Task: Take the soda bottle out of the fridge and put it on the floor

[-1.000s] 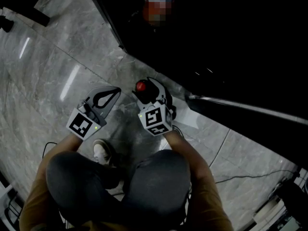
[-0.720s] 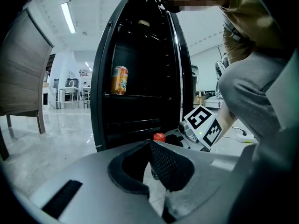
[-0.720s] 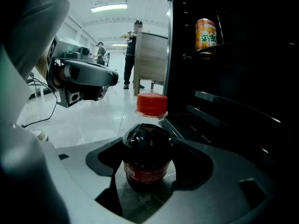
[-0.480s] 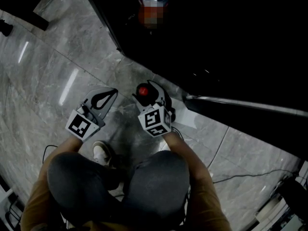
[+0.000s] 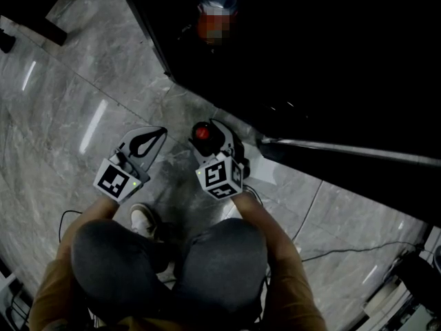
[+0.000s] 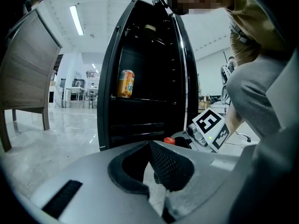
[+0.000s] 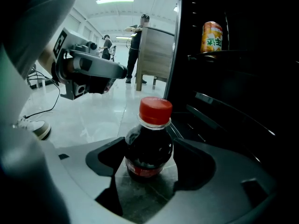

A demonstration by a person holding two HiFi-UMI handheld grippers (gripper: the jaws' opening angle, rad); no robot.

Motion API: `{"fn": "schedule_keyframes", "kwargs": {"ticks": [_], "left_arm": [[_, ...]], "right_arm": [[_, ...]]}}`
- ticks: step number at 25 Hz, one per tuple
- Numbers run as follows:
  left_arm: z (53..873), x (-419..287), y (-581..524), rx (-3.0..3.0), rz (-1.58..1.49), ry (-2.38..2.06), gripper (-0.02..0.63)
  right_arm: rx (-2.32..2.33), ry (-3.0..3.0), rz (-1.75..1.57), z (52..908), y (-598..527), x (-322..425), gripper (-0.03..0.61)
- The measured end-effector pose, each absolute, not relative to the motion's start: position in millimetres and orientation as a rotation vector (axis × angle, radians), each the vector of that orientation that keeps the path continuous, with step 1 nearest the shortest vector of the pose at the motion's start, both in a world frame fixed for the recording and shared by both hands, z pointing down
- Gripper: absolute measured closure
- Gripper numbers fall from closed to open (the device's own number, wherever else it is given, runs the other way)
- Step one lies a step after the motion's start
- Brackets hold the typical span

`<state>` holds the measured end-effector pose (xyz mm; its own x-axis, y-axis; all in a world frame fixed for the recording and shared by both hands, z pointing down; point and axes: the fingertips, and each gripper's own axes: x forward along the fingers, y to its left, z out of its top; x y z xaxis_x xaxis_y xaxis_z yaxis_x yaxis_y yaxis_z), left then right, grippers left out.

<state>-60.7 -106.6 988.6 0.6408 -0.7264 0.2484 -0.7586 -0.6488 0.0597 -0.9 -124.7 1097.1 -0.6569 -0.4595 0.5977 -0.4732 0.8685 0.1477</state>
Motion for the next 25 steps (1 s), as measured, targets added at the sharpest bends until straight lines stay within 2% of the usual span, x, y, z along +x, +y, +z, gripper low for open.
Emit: {"fn": "schedule_keyframes", "kwargs": {"ticks": [15,23,25], "left_arm": [[986.1,-59.8,-116.4,2.612,0.271,-1.205,0.612],[929.3,-68.3,-110.2,2.590,0.347,-1.190,0.612],[910.2,-73.9,-108.9,2.567,0.334,-1.211,0.612]], "right_arm": [[0.709,-2.345,0.063,1071.0,-121.5,15.4,0.275],[0.748,-2.273,0.183,1023.0,-99.3,34.5,0.276],[0.753,-2.259,0.202,1007.6,-92.8,37.0,0.307]]}}
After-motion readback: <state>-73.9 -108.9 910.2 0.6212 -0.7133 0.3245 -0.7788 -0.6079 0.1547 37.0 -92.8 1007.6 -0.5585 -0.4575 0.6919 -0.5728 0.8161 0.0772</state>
